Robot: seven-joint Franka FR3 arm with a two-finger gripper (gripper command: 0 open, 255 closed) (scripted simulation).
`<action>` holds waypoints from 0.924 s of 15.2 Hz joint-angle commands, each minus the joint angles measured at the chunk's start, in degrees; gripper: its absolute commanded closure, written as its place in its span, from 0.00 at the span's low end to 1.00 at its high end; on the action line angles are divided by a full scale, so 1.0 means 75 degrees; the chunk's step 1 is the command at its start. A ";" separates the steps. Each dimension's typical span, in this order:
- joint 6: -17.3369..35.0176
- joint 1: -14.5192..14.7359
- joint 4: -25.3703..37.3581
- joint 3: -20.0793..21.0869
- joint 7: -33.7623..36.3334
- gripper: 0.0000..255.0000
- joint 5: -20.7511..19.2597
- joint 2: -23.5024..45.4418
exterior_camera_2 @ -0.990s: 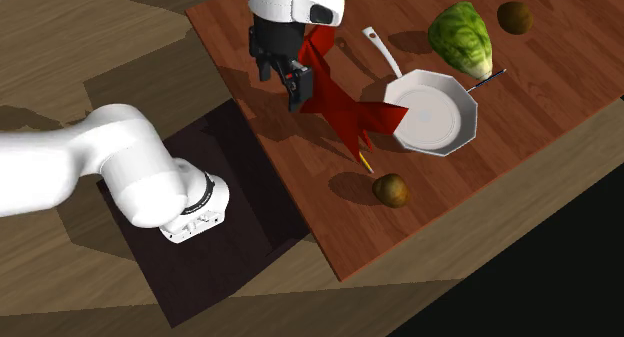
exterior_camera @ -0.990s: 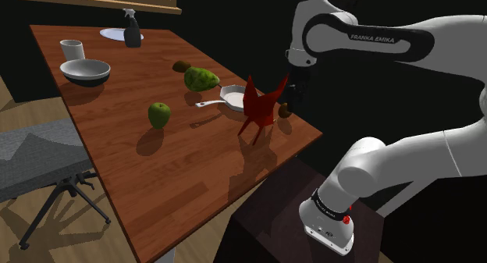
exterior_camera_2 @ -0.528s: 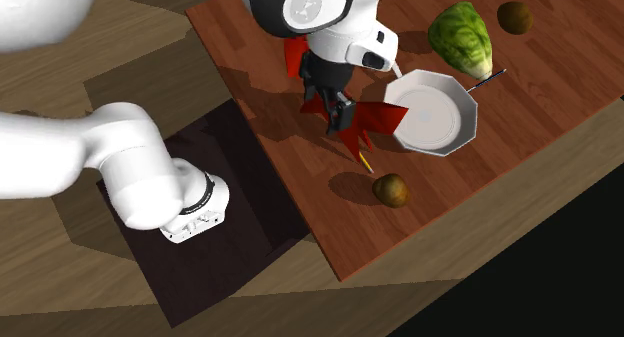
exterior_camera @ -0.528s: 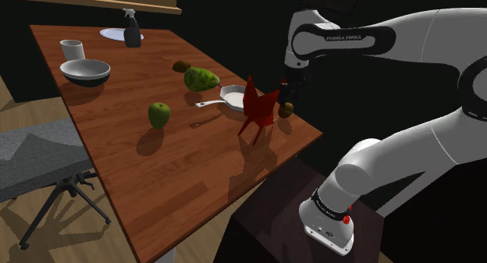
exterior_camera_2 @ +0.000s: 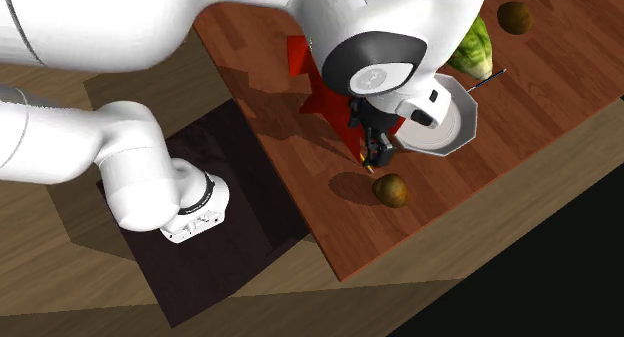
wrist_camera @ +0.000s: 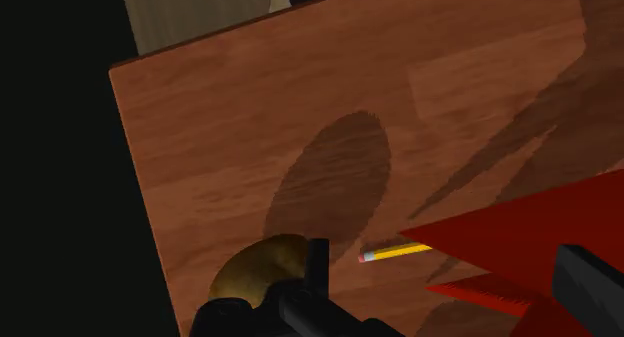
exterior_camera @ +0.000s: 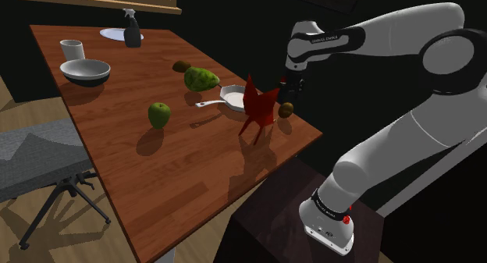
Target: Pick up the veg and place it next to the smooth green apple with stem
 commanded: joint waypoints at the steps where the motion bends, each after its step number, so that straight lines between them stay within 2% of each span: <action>1: 0.0249 -0.0167 0.0229 -0.0216 0.0039 0.00 0.0055 0.0391; 8: 0.1021 -0.0666 0.1106 -0.0857 0.0074 0.00 0.0542 0.1804; 14: 0.1643 -0.0699 0.0712 -0.0889 0.0029 0.00 0.0590 0.2038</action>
